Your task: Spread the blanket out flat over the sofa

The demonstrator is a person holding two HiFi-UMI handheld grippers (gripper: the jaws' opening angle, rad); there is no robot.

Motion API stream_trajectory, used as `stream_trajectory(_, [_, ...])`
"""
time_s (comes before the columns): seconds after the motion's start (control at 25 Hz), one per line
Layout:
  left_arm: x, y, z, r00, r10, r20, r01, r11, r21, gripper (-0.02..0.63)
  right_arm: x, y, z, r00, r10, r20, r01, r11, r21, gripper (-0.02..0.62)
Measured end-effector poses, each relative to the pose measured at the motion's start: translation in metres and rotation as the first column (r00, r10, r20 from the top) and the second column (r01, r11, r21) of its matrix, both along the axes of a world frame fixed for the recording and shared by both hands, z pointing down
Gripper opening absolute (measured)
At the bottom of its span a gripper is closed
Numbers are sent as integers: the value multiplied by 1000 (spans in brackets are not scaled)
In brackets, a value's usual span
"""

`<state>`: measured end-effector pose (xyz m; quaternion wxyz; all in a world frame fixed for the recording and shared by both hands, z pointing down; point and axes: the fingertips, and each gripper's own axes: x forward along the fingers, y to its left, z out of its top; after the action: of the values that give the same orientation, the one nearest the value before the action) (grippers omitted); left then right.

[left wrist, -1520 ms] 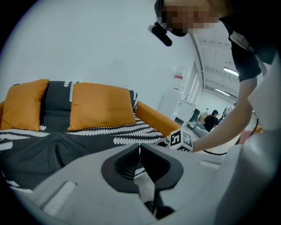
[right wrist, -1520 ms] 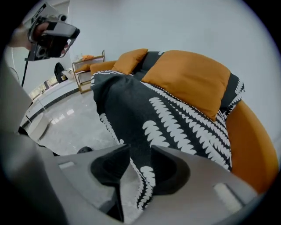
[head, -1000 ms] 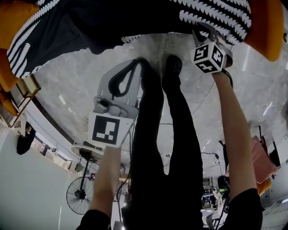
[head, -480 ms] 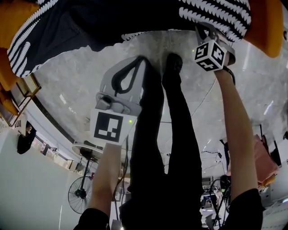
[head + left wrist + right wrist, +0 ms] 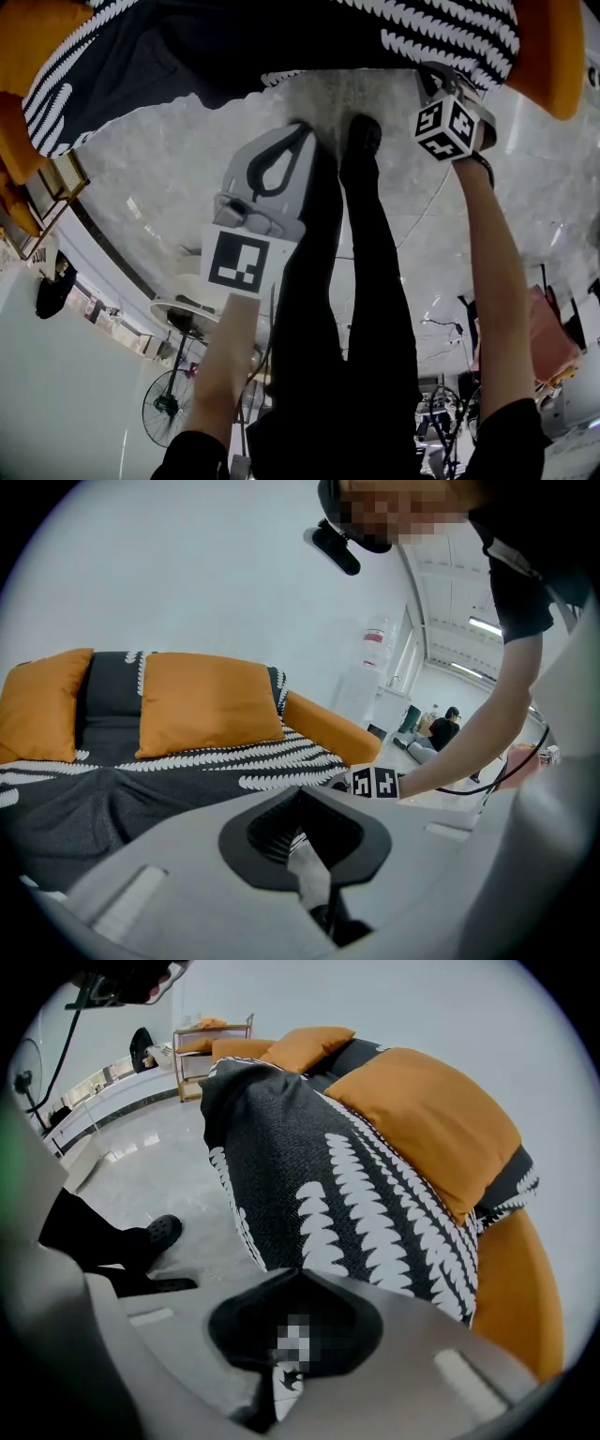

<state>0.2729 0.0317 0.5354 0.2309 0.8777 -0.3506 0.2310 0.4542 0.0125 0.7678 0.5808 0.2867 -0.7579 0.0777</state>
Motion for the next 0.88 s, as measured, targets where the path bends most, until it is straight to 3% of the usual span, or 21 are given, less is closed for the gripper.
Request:
stream_trajectory(0.32, [11,3,0,1000,9,5,-9,1000,10,12,32,36,13,998,-22,-51,19,998,-54,9])
stream_trajectory(0.88, [15,-4,-7,1000,9,3,-9,1000,11,12,66,35,9,996,-14,-93,8,998,-63,9])
